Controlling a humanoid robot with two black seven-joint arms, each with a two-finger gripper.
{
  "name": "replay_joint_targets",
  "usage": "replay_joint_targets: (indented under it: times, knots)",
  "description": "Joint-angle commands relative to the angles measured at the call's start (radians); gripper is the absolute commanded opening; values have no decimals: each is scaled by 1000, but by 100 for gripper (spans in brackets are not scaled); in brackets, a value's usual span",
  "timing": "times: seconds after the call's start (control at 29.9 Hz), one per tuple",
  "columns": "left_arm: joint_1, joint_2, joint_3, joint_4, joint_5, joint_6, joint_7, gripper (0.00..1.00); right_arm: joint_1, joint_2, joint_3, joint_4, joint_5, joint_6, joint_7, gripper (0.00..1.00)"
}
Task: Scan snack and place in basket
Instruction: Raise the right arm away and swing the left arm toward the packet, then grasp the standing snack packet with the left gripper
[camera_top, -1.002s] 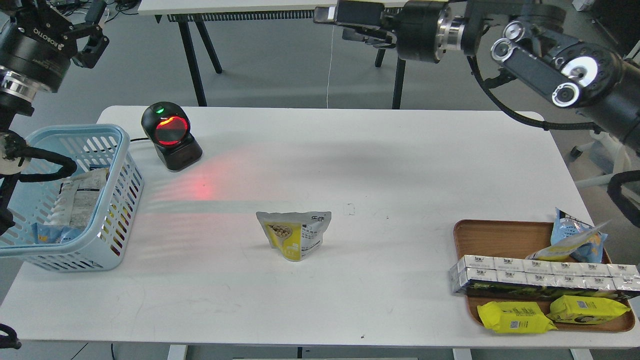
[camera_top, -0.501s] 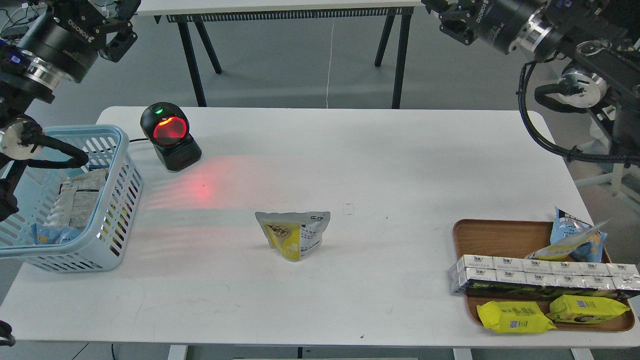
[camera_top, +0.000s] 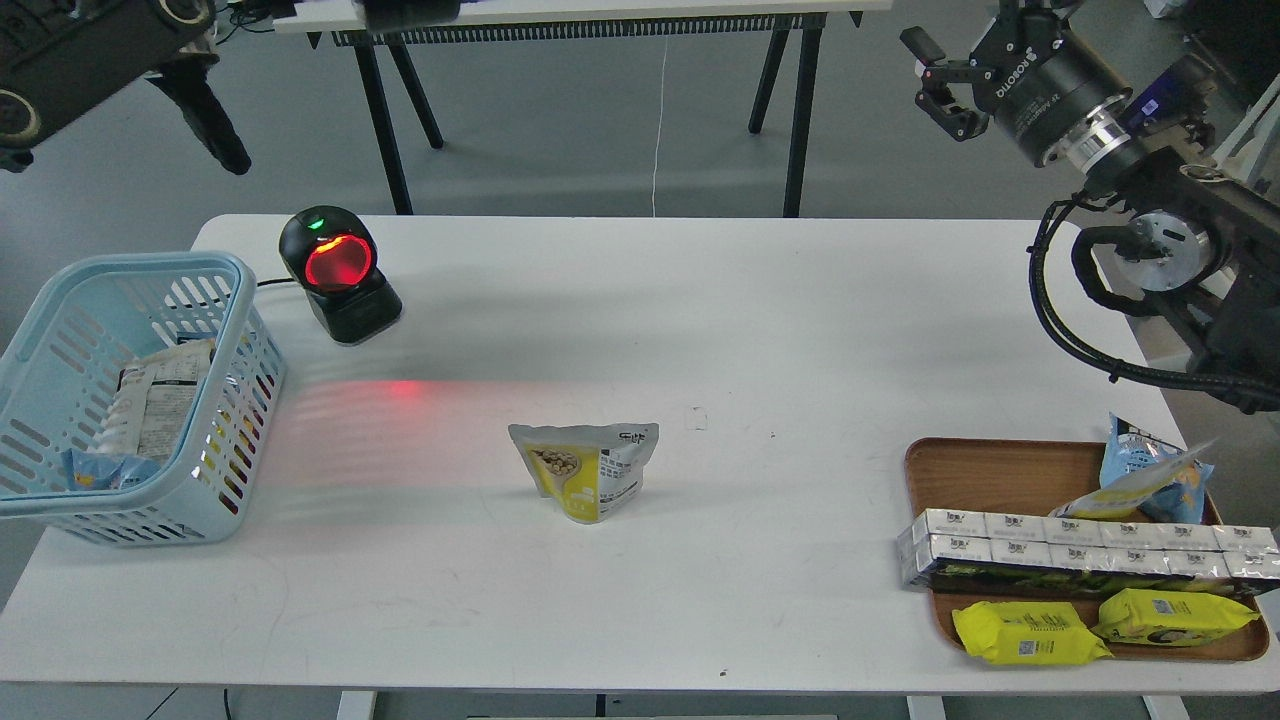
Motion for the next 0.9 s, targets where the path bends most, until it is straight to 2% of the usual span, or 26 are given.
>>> replay_joint_targets:
  times: [0.0, 0.07, 0.27, 0.37, 0.5, 0.73, 0.87]
  knots:
    - [-5, -19, 97, -102, 187, 0, 0, 100, -15, 2, 1, -3, 8, 0, 0, 99]
    - [-7, -16, 168, -146, 227, 0, 0, 100, -16, 0, 1, -4, 8, 0, 0, 99]
    - [-7, 30, 222, -254, 247, 0, 0, 100, -32, -17, 7, -6, 14, 0, 0, 99]
    - [-7, 54, 303, -308, 304, 0, 0, 100, -44, -17, 8, -3, 16, 0, 0, 99]
    - [-4, 71, 407, -326, 416, 16, 0, 100, -55, -18, 8, -3, 16, 0, 0, 99]
    - [15, 93, 415, -363, 433, 55, 0, 100, -55, -23, 13, -1, 16, 0, 0, 99]
    - [81, 101, 426, -363, 476, 98, 0, 100, -56, -32, 15, 8, 17, 0, 0, 99]
